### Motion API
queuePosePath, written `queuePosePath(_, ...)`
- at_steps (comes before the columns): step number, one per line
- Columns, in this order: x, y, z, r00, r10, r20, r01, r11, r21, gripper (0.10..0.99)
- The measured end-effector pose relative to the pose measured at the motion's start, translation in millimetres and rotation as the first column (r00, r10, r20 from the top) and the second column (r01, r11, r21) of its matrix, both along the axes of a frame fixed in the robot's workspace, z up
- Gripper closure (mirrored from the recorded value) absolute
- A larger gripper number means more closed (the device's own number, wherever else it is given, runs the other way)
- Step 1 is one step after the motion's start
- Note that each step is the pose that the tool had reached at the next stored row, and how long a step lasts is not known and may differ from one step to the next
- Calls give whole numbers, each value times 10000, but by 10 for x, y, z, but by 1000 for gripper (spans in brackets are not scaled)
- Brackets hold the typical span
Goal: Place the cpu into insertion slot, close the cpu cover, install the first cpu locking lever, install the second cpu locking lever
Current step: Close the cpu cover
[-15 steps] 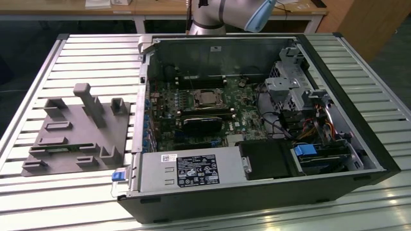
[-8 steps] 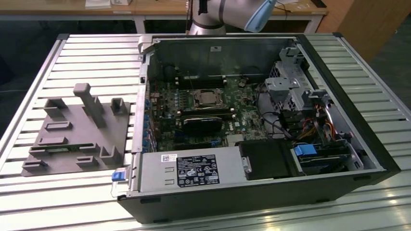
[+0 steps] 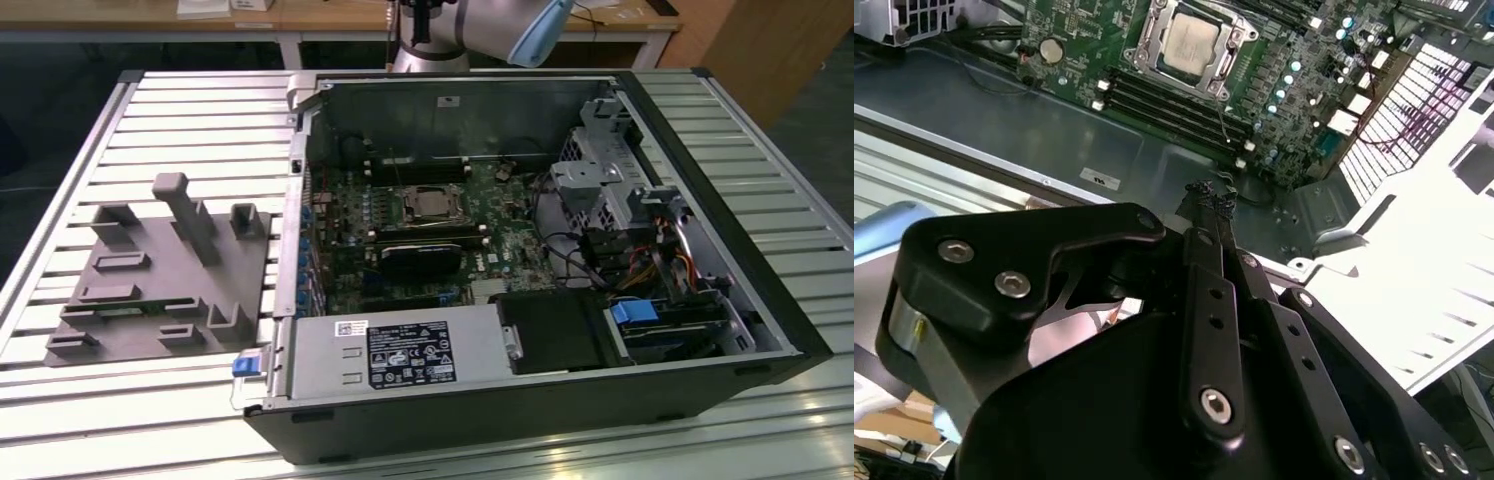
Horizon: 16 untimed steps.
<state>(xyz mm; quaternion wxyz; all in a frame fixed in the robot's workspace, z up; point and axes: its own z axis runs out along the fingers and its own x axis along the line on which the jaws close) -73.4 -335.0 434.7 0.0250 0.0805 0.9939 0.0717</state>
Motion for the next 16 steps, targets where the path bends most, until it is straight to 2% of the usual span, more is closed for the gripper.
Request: queuePosePath(16, 0, 0, -196, 10000, 0, 0, 0, 10000, 1, 980)
